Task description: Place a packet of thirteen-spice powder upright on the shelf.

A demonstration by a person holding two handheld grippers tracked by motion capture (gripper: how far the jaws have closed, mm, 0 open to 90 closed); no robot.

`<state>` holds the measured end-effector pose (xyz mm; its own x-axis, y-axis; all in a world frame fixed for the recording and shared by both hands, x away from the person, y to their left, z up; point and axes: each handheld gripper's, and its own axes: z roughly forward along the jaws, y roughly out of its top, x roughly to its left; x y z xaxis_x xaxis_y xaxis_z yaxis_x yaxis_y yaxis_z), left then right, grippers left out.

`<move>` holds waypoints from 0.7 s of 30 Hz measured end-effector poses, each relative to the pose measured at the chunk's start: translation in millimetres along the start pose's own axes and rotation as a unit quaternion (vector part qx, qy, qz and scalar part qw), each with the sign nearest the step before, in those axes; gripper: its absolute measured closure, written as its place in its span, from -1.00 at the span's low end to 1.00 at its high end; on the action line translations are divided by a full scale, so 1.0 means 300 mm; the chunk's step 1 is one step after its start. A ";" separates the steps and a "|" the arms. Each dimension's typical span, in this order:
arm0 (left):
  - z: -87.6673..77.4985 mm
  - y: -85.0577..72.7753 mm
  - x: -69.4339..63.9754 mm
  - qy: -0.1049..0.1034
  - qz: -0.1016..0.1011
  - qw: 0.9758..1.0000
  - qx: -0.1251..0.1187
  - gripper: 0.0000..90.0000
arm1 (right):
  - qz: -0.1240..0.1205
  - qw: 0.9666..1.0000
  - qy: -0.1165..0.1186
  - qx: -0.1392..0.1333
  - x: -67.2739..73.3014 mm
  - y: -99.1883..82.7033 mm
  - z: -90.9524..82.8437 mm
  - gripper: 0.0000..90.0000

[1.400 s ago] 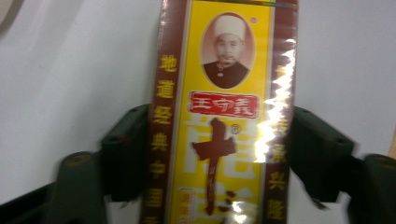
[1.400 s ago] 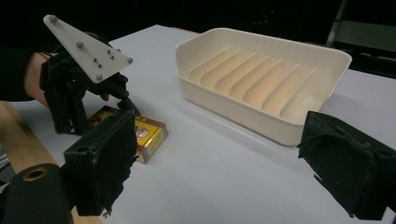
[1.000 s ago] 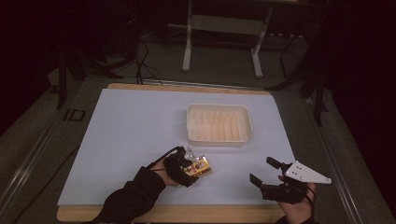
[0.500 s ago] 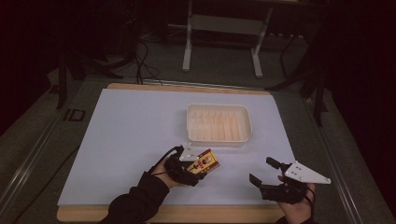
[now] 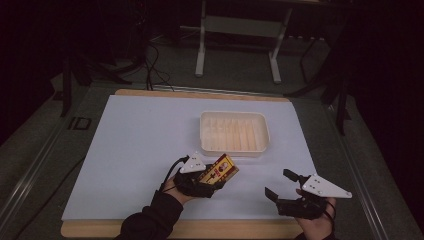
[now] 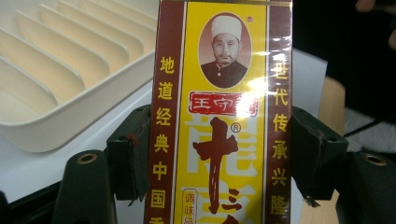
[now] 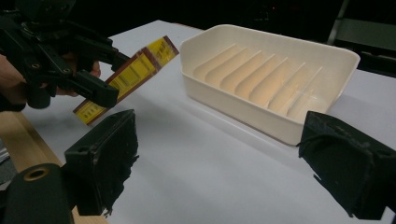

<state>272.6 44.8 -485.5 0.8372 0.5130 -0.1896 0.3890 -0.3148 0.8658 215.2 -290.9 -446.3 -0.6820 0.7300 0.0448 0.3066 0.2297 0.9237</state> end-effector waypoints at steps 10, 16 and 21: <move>-0.002 -0.008 -0.026 0.022 0.011 0.998 -0.061 -0.27 | 0.007 1.000 0.007 -0.004 0.018 0.032 0.000 -0.74; 0.007 -0.016 -0.064 0.047 0.036 0.994 -0.089 -0.27 | 0.005 1.000 0.008 -0.012 0.040 0.076 0.005 -0.70; 0.018 -0.023 -0.084 0.038 0.031 0.992 -0.116 -0.27 | 0.008 0.999 0.018 -0.029 0.058 0.121 0.019 -0.70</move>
<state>250.8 29.8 -489.1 0.8223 0.5592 -0.1053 0.2315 -0.1597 0.9596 218.3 -266.0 -414.1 -0.7009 0.7096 0.0718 0.2793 0.1806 0.9431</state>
